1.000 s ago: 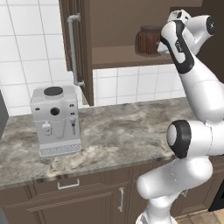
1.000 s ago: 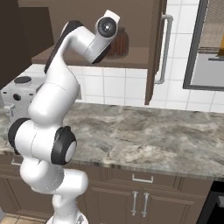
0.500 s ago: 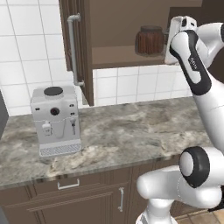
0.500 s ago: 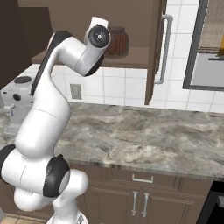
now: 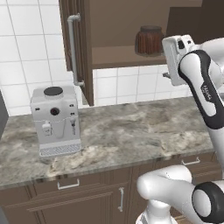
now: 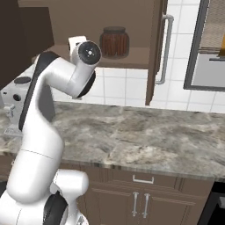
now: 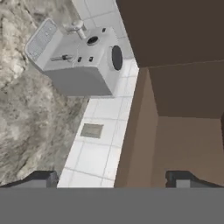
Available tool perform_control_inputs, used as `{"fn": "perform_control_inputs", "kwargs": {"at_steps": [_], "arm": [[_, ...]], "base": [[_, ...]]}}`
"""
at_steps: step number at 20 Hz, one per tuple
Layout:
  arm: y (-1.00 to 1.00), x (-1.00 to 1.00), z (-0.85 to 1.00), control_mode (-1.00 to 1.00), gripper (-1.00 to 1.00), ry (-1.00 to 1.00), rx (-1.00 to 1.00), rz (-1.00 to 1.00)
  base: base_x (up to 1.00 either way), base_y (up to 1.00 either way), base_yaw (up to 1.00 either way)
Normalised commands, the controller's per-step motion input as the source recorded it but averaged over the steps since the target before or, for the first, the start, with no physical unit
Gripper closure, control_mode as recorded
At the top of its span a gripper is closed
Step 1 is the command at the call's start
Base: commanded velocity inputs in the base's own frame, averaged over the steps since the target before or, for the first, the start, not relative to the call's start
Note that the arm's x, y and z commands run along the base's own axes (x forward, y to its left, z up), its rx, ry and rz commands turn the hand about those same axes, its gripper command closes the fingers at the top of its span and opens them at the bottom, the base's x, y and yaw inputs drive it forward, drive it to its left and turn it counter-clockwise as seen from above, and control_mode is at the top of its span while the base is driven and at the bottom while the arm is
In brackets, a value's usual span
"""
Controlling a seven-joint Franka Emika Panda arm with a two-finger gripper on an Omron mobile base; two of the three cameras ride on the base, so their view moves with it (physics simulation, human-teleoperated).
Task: Pick the candle and jar from the dining table and place them in the open cabinet. Close the cabinet after placing the objects.
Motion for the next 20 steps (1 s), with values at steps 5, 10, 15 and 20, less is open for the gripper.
{"fn": "perform_control_inputs", "kwargs": {"at_steps": [5,10,15,20], "arm": [[0.30,-0.45,-0.60,-1.00,-1.00,0.00,-0.52,0.30],[0.32,-0.35,-0.71,-1.00,-1.00,0.00,-0.56,0.28],[0.09,-0.46,-0.55,-1.00,-1.00,-0.07,-0.59,0.25],[0.00,-0.31,-0.66,-1.00,-1.00,-0.12,-0.54,0.25]], "base": [[0.00,0.00,0.00],[0.00,0.00,0.00],[0.00,0.00,0.00],[0.00,0.00,0.00]]}}
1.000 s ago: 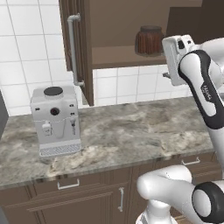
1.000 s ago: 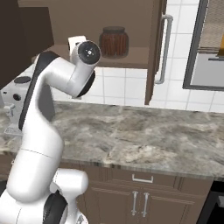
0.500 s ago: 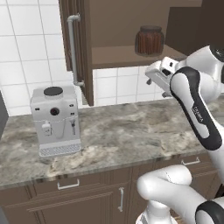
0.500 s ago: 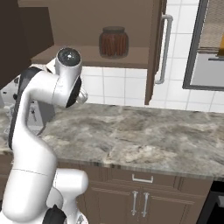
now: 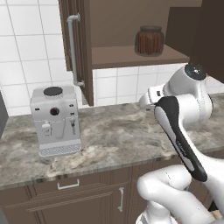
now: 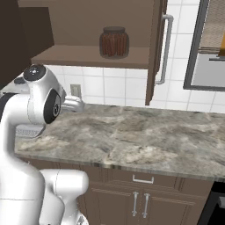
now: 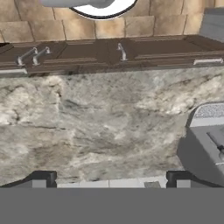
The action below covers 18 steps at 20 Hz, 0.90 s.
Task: Pick the candle and jar from the dining table and place them in the open cabinet. Close the cabinet after placing the objects.
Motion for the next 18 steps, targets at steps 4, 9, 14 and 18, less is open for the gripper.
{"fn": "perform_control_inputs", "kwargs": {"at_steps": [4,9,14,18], "arm": [[0.00,-0.32,-0.66,-1.00,-1.00,-0.10,-0.46,0.27],[0.00,-0.37,-0.57,-1.00,-1.00,-0.06,-0.31,0.22],[0.00,-0.30,-0.45,-1.00,-1.00,-0.04,-0.11,0.17],[0.00,-0.24,-0.26,-1.00,-1.00,-0.03,0.00,0.12]], "base": [[0.00,0.00,0.00],[0.00,0.00,0.00],[0.00,0.00,0.00],[0.00,0.00,0.00]]}}
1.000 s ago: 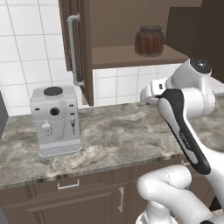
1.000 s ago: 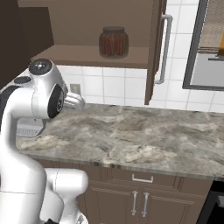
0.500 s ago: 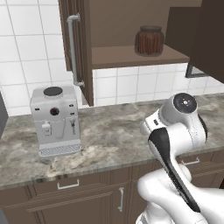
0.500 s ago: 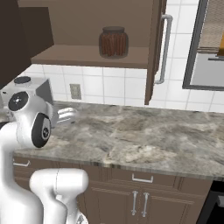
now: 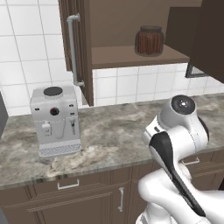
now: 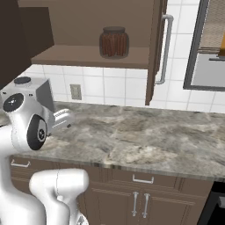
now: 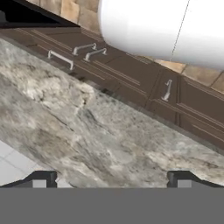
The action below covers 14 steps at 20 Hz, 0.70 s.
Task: Pick the candle and jar from the dining table and place them in the open cabinet. Close the cabinet after placing the objects.
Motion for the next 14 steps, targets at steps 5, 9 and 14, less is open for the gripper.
{"fn": "perform_control_inputs", "kwargs": {"at_steps": [5,9,14], "arm": [[0.00,-0.19,-0.21,-1.00,-1.00,-0.01,0.04,0.09],[0.00,-0.25,-0.25,1.00,-1.00,0.00,0.08,0.06],[0.00,0.00,0.00,1.00,-1.00,0.00,0.00,0.00]], "base": [[0.00,0.00,0.00],[-0.21,0.00,0.03],[-1.00,0.00,0.10]]}}
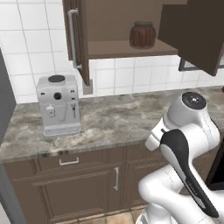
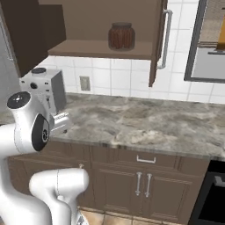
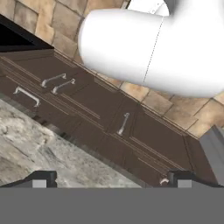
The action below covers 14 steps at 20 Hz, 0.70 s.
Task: Pick the candle and jar from the dining table and place them in the open cabinet. Close the cabinet after placing the objects.
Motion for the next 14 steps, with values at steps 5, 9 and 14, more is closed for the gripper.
{"fn": "perform_control_inputs", "kwargs": {"at_steps": [5,9,14], "arm": [[0.00,0.00,0.00,1.00,-1.00,0.00,0.00,0.00],[0.00,0.00,0.00,1.00,-1.00,0.00,0.00,0.00],[0.00,0.00,0.00,1.00,-1.00,0.00,0.00,0.00]], "base": [[-0.89,-0.01,0.08],[-0.29,-0.26,0.40],[-0.32,-0.27,0.64]]}}
